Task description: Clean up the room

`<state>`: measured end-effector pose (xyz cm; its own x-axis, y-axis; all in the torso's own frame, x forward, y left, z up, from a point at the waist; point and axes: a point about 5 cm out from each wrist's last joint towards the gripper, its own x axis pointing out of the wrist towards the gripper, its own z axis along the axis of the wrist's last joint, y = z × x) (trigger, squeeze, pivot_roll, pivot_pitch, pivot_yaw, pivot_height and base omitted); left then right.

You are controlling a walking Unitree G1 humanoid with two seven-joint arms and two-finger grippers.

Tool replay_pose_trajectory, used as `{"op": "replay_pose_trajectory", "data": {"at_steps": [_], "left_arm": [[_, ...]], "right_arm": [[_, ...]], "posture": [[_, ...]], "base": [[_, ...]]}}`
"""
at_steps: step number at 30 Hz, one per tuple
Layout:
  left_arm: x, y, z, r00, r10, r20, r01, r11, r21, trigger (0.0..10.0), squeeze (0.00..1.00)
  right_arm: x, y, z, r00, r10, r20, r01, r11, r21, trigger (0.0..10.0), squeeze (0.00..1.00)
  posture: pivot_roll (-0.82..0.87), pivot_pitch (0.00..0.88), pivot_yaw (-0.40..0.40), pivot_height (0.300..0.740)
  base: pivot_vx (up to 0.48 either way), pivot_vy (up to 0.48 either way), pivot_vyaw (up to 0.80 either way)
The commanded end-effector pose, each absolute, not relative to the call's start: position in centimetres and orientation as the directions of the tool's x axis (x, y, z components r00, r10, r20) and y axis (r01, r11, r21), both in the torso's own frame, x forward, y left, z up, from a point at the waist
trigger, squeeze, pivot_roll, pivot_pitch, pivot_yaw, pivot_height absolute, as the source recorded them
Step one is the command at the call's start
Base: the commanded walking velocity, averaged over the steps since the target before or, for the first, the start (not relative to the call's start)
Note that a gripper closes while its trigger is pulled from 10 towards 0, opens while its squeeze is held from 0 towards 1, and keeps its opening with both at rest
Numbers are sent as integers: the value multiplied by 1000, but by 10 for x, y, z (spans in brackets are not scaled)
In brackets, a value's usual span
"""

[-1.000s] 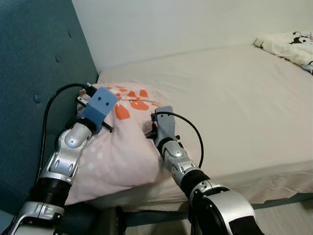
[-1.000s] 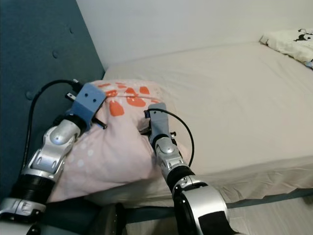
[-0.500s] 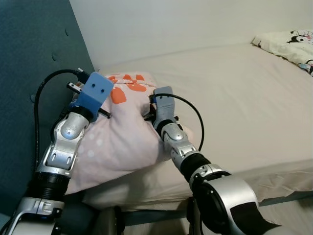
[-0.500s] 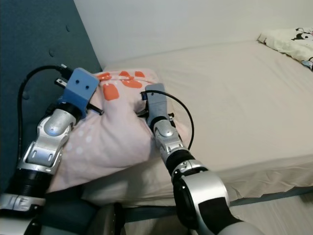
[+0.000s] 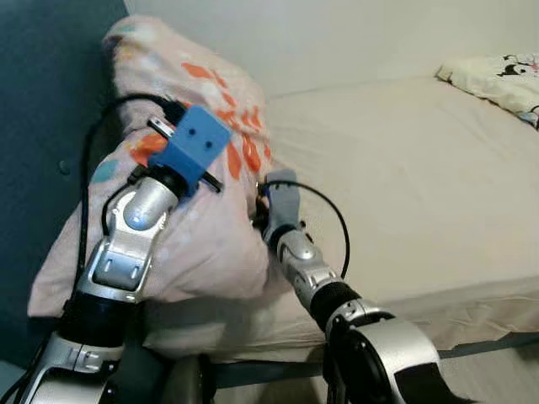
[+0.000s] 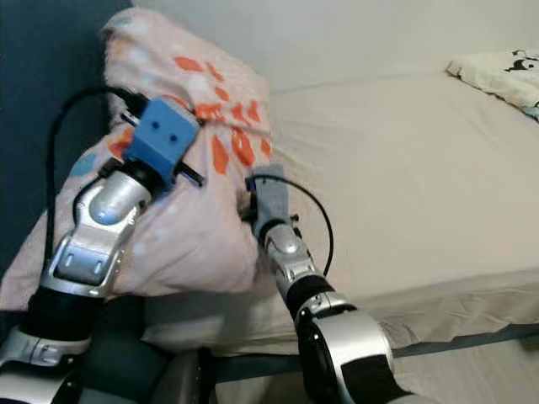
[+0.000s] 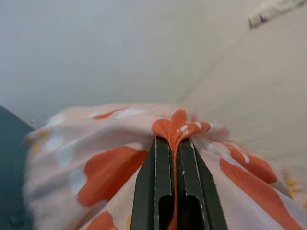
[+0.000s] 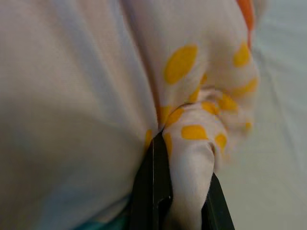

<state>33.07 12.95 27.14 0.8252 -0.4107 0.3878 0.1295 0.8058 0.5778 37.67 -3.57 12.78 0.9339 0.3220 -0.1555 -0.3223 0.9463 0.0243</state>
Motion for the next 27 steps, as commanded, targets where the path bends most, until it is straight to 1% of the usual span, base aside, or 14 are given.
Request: {"op": "replay_pose_trajectory", "data": {"at_steps": [1, 4, 8, 12, 17, 23, 27], "left_arm": [[322, 115, 264, 801, -459, 384, 165, 786, 596, 10000, 0], [319, 109, 251, 802, -485, 347, 203, 770, 605, 10000, 0], [319, 101, 242, 808, -490, 327, 236, 778, 583, 10000, 0], [319, 92, 224, 828, -456, 326, 228, 805, 547, 10000, 0], [317, 85, 224, 820, -456, 345, 221, 809, 545, 10000, 0], [319, 84, 222, 825, -459, 330, 222, 800, 557, 10000, 0], [323, 86, 216, 849, -435, 300, 211, 800, 562, 10000, 0]], "right_arm": [[370, -36, 111, 921, 298, -250, -299, 954, 36, 10000, 0], [370, -39, 108, 922, 285, -263, -277, 959, 67, 10000, 0], [369, -39, 107, 923, 286, -258, -274, 958, 84, 10000, 0], [371, -46, 108, 933, 262, -248, -258, 965, 48, 10000, 0], [374, -51, 110, 940, 245, -236, -239, 969, 54, 10000, 0], [374, -50, 112, 936, 260, -239, -246, 965, 85, 10000, 0], [374, -47, 112, 925, 287, -248, -273, 958, 93, 10000, 0]], "posture": [[76, 192, 48, 576], [74, 193, 50, 576], [69, 195, 58, 576], [69, 196, 58, 576], [71, 201, 59, 576], [71, 206, 60, 576], [72, 208, 59, 576]], "base": [[0, 0, 0], [0, 0, 0], [0, 0, 0], [0, 0, 0], [0, 0, 0], [0, 0, 0], [0, 0, 0]]}}
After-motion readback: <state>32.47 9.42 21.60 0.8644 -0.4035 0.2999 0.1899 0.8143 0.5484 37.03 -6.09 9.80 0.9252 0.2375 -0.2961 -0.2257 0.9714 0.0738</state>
